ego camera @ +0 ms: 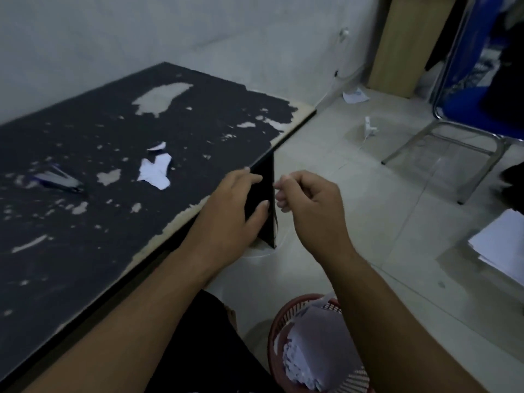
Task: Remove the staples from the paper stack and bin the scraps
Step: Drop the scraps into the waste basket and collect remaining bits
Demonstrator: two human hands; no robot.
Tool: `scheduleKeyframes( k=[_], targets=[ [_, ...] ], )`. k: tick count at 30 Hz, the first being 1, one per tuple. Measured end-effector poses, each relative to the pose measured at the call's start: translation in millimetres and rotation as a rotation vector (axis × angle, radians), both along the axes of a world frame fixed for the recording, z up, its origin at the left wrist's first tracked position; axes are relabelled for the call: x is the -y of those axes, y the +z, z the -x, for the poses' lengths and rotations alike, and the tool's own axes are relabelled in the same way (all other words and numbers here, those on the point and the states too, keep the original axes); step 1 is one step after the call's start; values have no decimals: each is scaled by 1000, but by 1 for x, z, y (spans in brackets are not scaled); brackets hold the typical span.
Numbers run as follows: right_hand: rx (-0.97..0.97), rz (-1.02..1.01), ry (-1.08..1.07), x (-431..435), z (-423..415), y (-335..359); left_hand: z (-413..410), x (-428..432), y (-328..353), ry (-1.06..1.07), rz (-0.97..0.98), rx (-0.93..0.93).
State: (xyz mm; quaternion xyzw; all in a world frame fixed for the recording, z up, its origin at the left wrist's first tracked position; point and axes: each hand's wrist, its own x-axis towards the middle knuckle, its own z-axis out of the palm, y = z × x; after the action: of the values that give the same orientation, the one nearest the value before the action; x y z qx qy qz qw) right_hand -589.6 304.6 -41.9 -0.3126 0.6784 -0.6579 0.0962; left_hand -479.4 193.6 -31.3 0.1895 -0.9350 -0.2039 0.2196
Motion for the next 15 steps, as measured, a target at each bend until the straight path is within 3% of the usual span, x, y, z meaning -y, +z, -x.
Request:
scheduleKeyframes(
  k=[4, 7, 11, 15],
  targets=[
    [-57, 34, 81, 54, -7, 25, -22, 24, 19, 20, -79, -92],
    [-102, 4, 156, 89, -10, 30, -40, 46, 24, 103, -22, -111],
    [-216, -172, 249, 136, -12, 27, -65, 84, 24, 230, 68, -118],
    [-335, -328, 229, 166, -9, 21, -74, 115, 19, 279, 35, -64]
  ],
)
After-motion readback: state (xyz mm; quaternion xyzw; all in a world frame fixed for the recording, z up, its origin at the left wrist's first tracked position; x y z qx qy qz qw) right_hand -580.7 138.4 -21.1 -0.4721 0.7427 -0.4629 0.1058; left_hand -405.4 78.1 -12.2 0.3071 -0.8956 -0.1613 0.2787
